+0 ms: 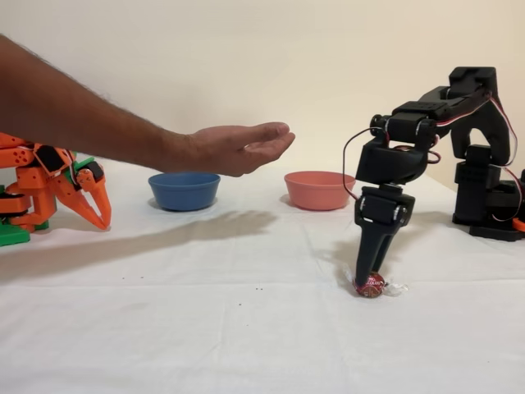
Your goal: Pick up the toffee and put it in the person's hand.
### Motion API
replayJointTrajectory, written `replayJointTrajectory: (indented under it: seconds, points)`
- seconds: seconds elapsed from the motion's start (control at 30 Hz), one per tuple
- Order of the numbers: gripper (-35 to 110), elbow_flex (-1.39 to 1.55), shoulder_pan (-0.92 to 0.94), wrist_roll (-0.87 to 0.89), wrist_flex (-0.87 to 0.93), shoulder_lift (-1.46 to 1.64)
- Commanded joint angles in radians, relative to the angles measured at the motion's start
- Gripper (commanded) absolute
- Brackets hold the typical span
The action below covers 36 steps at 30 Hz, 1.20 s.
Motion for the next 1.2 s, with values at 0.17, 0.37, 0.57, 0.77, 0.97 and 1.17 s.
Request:
replayJointTrajectory:
  seconds: [0.17,0.37,0.57,0.77,0.97,1.17]
  points:
    - [19,-0.061,-0.034,-0.023,0.014,0.025]
    - [19,-0.067,-0.035,-0.026,0.018,0.020]
    - [19,-0.086,-0.032,-0.040,0.034,0.008]
    - [17,-0.087,-0.025,-0.069,0.037,0.003]
    - [16,-0.084,-0.011,-0.092,0.025,0.008]
    - [14,-0.072,0.006,-0.107,-0.003,0.032]
